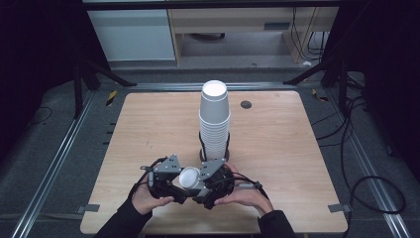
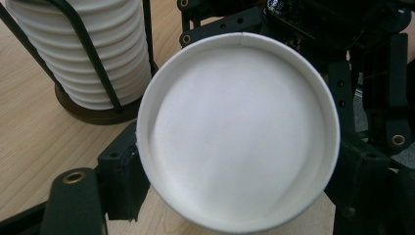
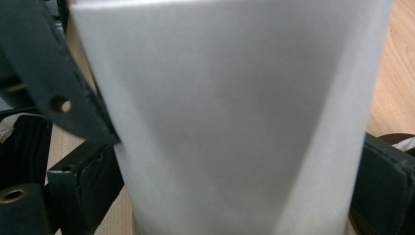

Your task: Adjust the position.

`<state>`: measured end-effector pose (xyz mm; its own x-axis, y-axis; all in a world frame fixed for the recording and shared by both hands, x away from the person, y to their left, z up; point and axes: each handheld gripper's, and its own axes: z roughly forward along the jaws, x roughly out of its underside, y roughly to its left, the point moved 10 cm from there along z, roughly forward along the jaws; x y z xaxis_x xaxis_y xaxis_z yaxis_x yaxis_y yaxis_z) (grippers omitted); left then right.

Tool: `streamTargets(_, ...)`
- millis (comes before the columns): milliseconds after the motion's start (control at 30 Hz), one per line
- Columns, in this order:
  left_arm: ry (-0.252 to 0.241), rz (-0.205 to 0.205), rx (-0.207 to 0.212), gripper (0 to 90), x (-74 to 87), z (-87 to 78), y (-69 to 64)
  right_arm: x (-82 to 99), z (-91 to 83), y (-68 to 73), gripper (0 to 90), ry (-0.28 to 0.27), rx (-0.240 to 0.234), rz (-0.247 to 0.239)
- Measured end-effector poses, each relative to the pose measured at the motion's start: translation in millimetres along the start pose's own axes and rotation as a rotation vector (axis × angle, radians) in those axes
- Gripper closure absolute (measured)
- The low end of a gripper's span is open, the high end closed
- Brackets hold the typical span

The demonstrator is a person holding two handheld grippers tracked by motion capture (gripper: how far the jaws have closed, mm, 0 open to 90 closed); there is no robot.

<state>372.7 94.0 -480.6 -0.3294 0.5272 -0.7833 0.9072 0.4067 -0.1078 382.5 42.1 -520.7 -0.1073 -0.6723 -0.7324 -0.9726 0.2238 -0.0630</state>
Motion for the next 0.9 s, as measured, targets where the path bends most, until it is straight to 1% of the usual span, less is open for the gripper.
streamTargets(33, -0.002, 0.000, -0.001, 22.1, -0.3, -0.7, 0.3, -0.6, -0.7, -0.5, 5.4, -0.004, 0.004, -0.006)
streamTargets(133, -0.004, 0.001, -0.005, 22.1, -0.6, -3.1, 2.1, -2.4, -3.4, -1.9, 4.8, -0.019, 0.012, 0.004)
streamTargets(200, -0.006, -0.002, -0.011, 22.0, -0.5, -5.3, 4.4, -4.9, -7.2, -3.7, 4.6, -0.040, 0.016, 0.009)
streamTargets(233, -0.008, -0.004, -0.013, 22.0, -0.3, -6.8, 6.0, -5.8, -9.1, -4.1, 4.6, -0.047, 0.018, 0.015)
streamTargets(333, -0.014, -0.012, -0.026, 22.0, 0.5, -11.0, 12.0, -7.5, -15.0, -7.3, 4.6, -0.056, 0.033, 0.013)
streamTargets(367, -0.016, -0.017, -0.033, 22.0, 1.1, -12.8, 14.8, -8.7, -17.5, -8.7, 4.7, -0.067, 0.040, 0.015)
streamTargets(400, -0.019, -0.019, -0.038, 22.0, 1.3, -14.1, 16.6, -10.3, -21.2, -9.9, 4.8, -0.082, 0.043, 0.029)
streamTargets(433, -0.026, -0.026, -0.043, 21.9, 1.2, -15.6, 19.1, -11.4, -23.4, -10.8, 4.8, -0.092, 0.041, 0.031)
streamTargets(500, -0.036, -0.038, -0.050, 21.9, 1.4, -18.7, 23.4, -12.2, -29.0, -14.4, 4.8, -0.099, 0.059, 0.030)
streamTargets(567, -0.053, -0.046, -0.058, 21.9, 1.2, -22.5, 28.4, -12.1, -33.9, -17.8, 4.8, -0.106, 0.069, 0.038)
streamTargets(700, -0.094, -0.069, -0.058, 21.9, -1.0, -28.9, 34.0, -10.1, -41.1, -23.6, 4.8, -0.121, 0.076, 0.061)
streamTargets(733, -0.111, -0.077, -0.058, 21.8, -2.2, -30.9, 35.4, -9.1, -42.7, -25.1, 4.8, -0.121, 0.080, 0.065)
streamTargets(767, -0.129, -0.081, -0.053, 21.8, -3.7, -32.8, 36.2, -8.2, -44.7, -26.6, 4.8, -0.125, 0.079, 0.071)
streamTargets(900, -0.175, -0.092, -0.041, 21.8, -7.8, -37.0, 36.9, -7.2, -49.1, -29.4, 5.2, -0.159, 0.066, 0.100)
